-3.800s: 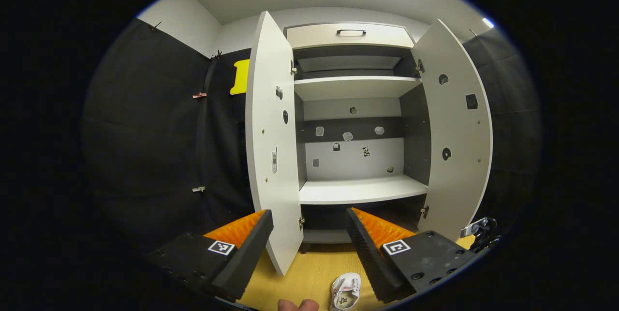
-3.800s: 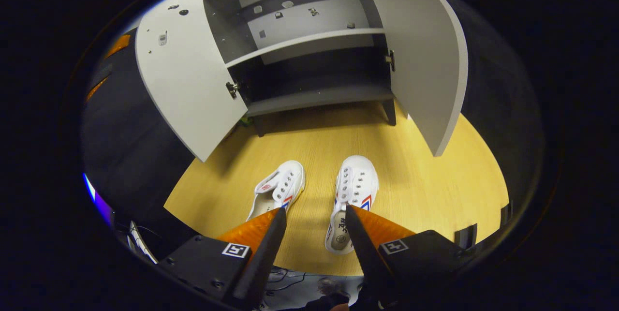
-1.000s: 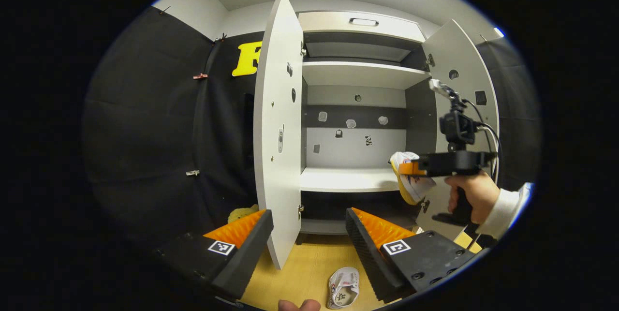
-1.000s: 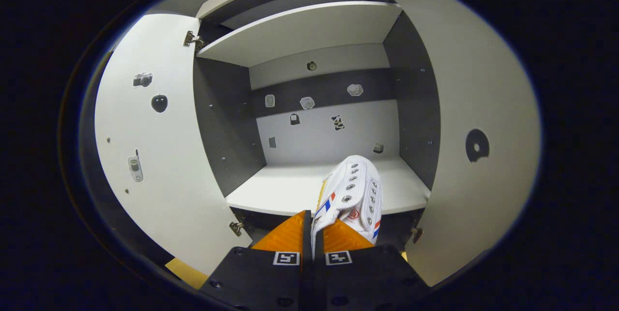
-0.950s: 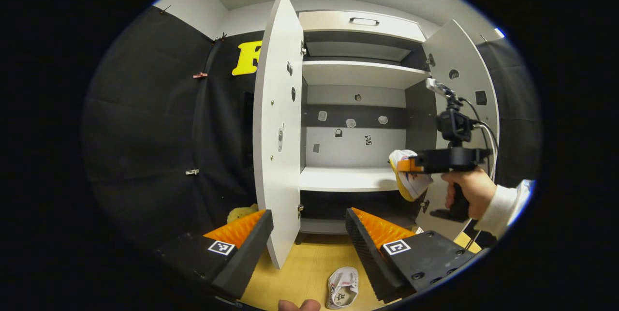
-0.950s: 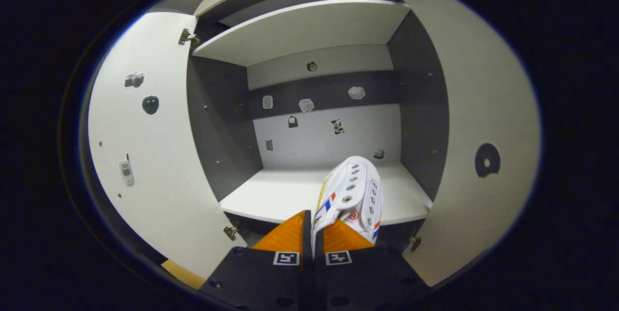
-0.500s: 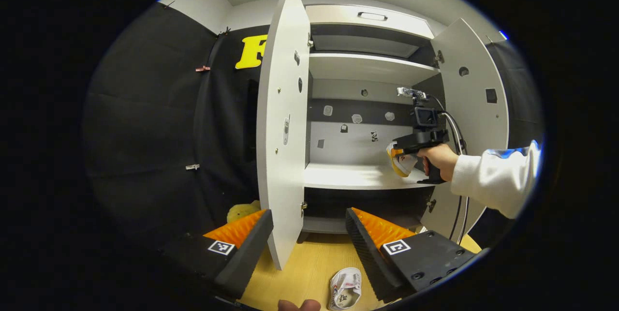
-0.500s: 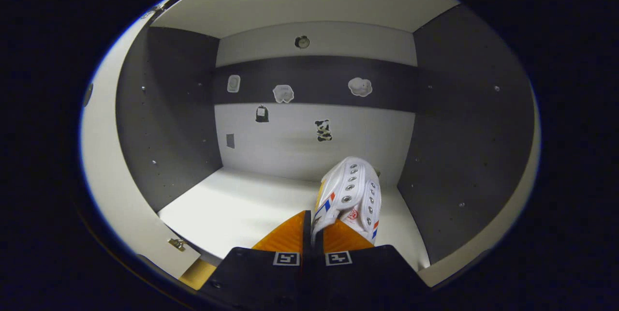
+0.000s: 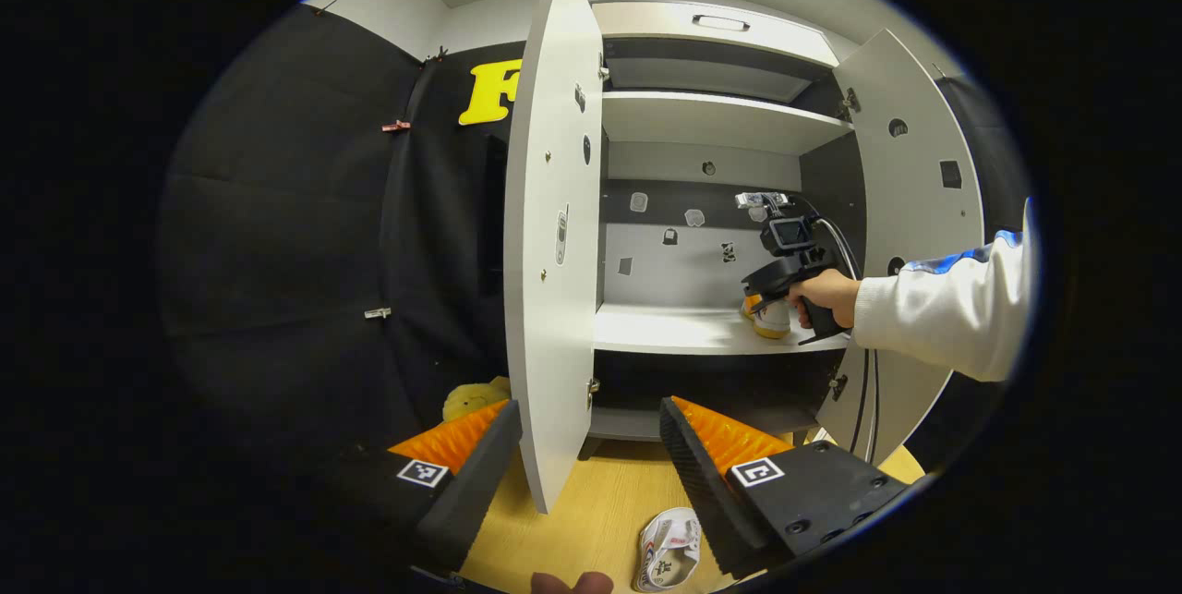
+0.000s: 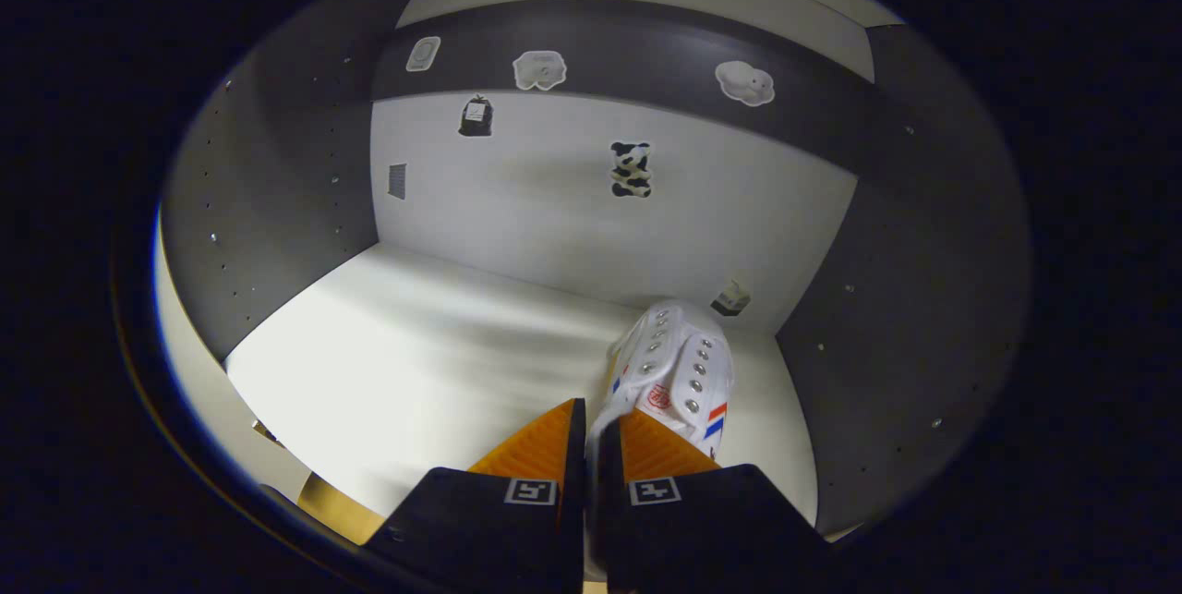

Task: Grab one shoe with the right hand and put it into the shoe cabinet, grab the other shoe with the left hand and put it into the shoe cabinet; then close the right door with the right hand and the left door with the left hand.

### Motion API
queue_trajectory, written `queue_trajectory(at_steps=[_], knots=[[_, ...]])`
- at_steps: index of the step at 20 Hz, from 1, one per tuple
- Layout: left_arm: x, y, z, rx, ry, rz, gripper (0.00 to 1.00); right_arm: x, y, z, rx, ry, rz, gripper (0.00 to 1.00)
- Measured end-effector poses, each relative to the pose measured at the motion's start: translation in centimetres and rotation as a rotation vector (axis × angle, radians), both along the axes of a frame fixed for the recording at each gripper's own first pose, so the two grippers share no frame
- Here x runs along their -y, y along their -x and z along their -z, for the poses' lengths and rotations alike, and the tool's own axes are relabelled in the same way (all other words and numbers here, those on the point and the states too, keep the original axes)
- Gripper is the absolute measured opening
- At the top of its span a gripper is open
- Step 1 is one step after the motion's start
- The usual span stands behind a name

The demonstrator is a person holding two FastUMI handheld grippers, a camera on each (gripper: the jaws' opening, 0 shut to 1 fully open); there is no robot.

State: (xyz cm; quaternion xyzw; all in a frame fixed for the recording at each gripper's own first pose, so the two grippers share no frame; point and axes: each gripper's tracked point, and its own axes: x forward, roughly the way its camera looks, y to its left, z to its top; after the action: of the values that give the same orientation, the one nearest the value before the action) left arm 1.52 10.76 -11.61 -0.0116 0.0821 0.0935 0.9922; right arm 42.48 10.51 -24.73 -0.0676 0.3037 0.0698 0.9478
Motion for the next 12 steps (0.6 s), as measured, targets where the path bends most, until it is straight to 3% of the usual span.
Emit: queue_trajectory(at_steps=[4,5,6,7,9,12], knots=[[0.4,0.1,-0.2,0.012,0.003,0.008,0.95,-0.2,1.4,-1.5,0.036,-0.026,0.027,0.42],[0.4,0.2,0.0,0.011,-0.001,0.013,0.95,-0.1,1.9,-2.0,0.055,-0.037,0.03,0.58],[0.5,0.3,0.3,0.005,-0.002,0.018,0.95,-0.1,2.4,-2.7,0.081,-0.049,0.031,0.64],[0.6,0.5,0.6,-0.004,-0.002,0.023,0.95,0.0,2.8,-3.5,0.124,-0.068,0.038,0.8],[0.8,0.8,1.1,-0.015,-0.004,0.031,0.95,0.1,3.8,-5.2,0.192,-0.119,0.054,1.0],[1.3,1.3,1.7,-0.008,-0.009,0.061,0.95,0.5,7.3,-8.2,0.275,-0.191,0.076,0.98]])
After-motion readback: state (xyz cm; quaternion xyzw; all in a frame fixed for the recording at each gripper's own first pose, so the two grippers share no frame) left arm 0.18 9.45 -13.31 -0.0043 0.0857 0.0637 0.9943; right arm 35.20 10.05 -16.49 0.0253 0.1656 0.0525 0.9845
